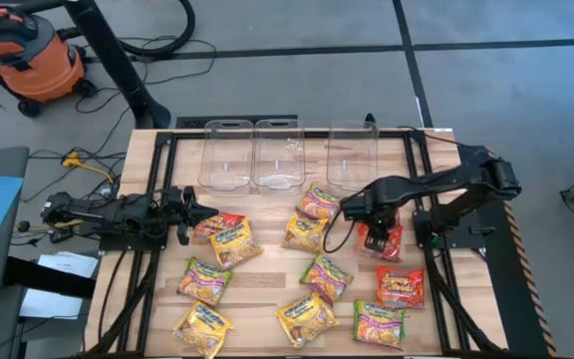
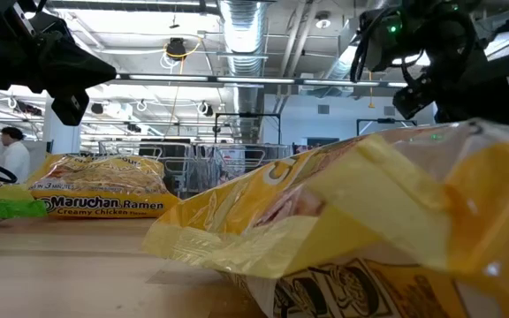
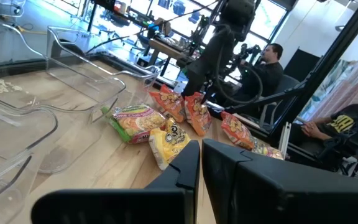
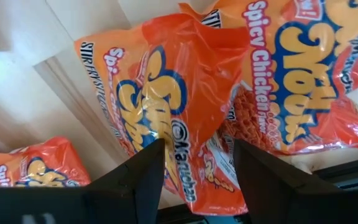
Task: Sort Maruchan noodles
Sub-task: Put the orange noodle pack into the right transparent bin
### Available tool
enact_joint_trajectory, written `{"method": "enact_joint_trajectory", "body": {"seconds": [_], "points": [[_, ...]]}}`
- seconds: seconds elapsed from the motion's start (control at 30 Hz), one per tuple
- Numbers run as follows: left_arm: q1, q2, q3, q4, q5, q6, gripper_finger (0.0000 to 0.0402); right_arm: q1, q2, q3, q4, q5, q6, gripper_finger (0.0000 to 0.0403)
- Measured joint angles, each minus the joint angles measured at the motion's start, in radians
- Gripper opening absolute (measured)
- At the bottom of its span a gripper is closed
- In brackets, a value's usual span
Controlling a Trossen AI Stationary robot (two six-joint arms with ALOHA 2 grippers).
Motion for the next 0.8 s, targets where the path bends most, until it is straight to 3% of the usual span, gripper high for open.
{"method": "enact_joint_trajectory", "body": {"seconds": [0.23, 0.37, 0.6, 0.8], "points": [[0.000, 0.000, 0.000, 0.000, 0.000, 0.000, 0.0006, 0.000, 0.037, 0.000, -0.004, -0.006, -0.012, 0.0201], [0.000, 0.000, 0.000, 0.000, -0.001, 0.000, 0.0006, 0.000, 0.037, 0.000, -0.007, -0.009, -0.012, 0.0153], [0.000, 0.000, 0.000, 0.000, -0.001, 0.000, 0.0006, 0.000, 0.036, 0.000, -0.009, -0.017, -0.013, 0.0023], [0.000, 0.000, 0.000, 0.000, 0.000, 0.000, 0.0006, 0.000, 0.036, 0.000, -0.027, -0.017, -0.012, 0.0009]]}}
